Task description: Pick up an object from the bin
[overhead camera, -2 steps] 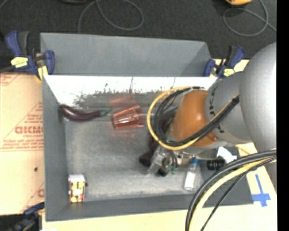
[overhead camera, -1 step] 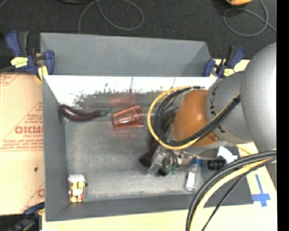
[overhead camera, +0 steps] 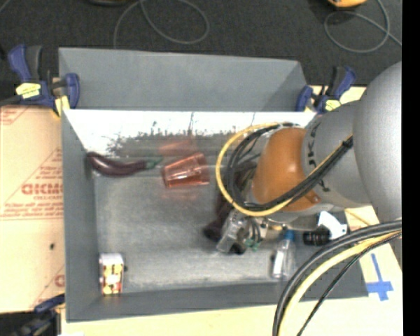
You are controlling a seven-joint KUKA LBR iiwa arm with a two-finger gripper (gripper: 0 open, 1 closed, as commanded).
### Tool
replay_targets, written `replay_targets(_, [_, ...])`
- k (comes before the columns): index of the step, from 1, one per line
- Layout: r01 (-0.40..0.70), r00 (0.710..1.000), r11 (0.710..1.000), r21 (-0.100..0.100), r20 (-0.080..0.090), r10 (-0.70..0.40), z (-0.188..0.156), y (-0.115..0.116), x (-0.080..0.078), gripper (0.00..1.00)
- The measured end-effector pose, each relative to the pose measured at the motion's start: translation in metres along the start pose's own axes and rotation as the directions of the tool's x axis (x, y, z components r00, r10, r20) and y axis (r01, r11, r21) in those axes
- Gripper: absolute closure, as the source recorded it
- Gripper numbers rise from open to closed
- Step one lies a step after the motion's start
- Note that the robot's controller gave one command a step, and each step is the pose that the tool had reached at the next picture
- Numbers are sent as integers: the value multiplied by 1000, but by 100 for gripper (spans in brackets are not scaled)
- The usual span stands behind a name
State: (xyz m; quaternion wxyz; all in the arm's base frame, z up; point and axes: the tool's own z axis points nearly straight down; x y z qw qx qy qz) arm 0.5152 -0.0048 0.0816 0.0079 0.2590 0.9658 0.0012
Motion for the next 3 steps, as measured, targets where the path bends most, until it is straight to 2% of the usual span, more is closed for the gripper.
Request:
replay_targets(2, [2,1000,1000,2,-3,-2,-13,-1,0,100])
replay_targets(3, [4,1000,1000,3,-5,-4,-34,-1,1,100])
